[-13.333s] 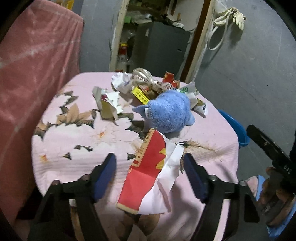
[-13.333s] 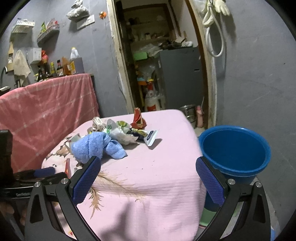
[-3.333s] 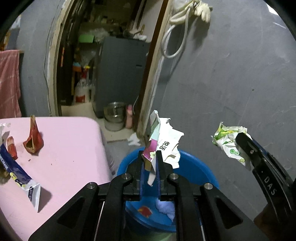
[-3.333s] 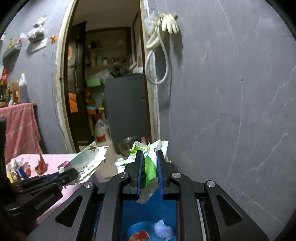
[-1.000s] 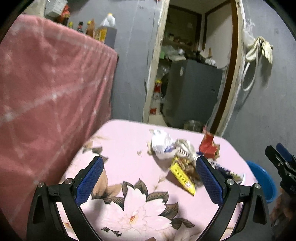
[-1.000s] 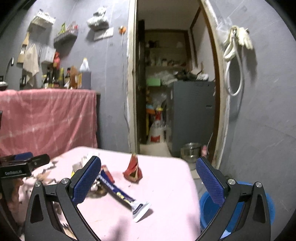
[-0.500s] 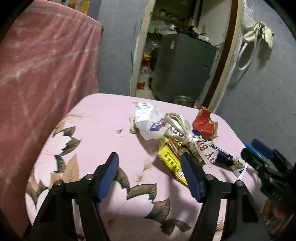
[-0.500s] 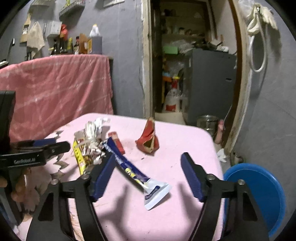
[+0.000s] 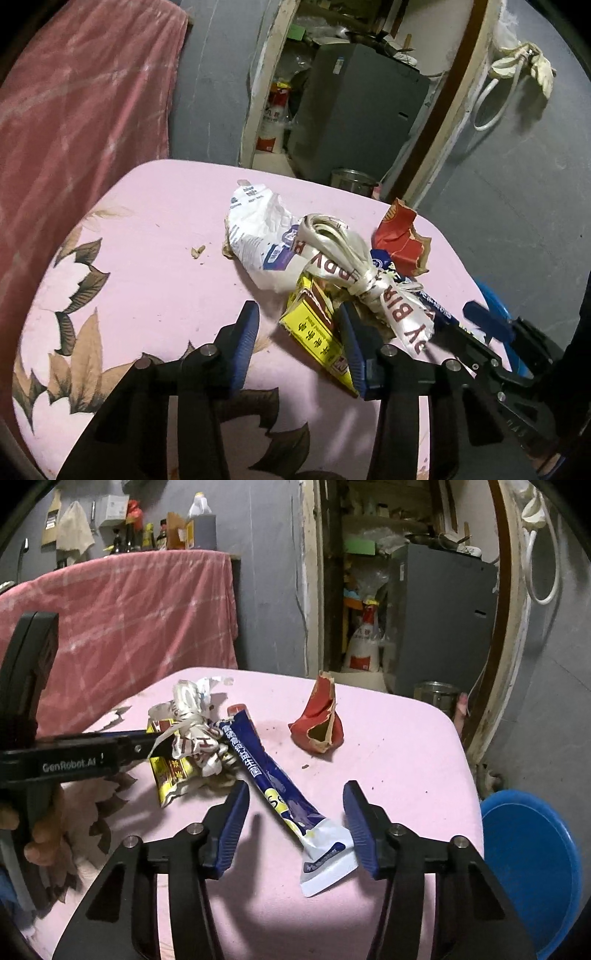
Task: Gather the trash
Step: 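Grasp the yellow tape measure with the left gripper while the right grasps the blue toothpaste tube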
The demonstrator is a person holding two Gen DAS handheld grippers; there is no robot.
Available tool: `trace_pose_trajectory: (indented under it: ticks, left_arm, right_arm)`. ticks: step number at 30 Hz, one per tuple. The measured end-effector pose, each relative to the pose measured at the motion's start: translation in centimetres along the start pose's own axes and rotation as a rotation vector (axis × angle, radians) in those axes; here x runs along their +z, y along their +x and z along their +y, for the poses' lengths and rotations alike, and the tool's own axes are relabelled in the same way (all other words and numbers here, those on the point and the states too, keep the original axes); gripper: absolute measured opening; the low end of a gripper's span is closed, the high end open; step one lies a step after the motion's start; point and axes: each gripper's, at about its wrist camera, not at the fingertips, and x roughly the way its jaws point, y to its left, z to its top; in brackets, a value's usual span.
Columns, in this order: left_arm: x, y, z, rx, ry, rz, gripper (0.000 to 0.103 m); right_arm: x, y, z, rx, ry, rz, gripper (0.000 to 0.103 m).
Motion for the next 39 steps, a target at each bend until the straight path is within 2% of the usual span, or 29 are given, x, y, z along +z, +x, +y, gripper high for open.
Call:
trace_pose_trajectory:
  ticks: [3, 6, 9, 18, 24, 29, 39]
  left_arm:
    - [0.2, 0.4, 0.1, -0.015, -0.018, 0.012, 0.034]
    - [0.2, 0.6, 0.1, -0.028, -0.022, 0.012, 0.029]
    - [0.1, 0.5, 0.1, -0.029, -0.029, 0.007, 0.028]
    - [-0.7, -0.9, -0.3, 0.002, -0.04, -0.021, 0.025]
    - [-1.5, -2.7, -0.4, -0.001, -0.029, -0.047, 0.021]
    - [-2.4, -3.7, -0.4, 0.001, -0.035, -0.063, 0.019]
    - [-4.6, -7.1, -2.2, 0.054, 0.046, -0.137, 0.018]
  right_arm:
    - [-0.1, 0.4, -0.1, -0.004, 0.007, 0.021, 0.019]
    - [-0.1, 0.3, -0.2, 0.003, 0.018, 0.021, 0.01]
    - [-0.2, 0.3, -0.3, 0.003, 0.022, 0.02, 0.007]
    - [-0.6, -0.1, 0.0, 0.018, 0.048, 0.001, 0.006]
    - [-0.7, -1.2, 0.3, 0.024, 0.056, -0.046, 0.005]
    - [-0.8, -1.6, 0.7, 0.028, 0.052, -0.051, 0.005]
    - [-1.3, -3.6, 1.0, 0.025, 0.048, -0.109, 0.005]
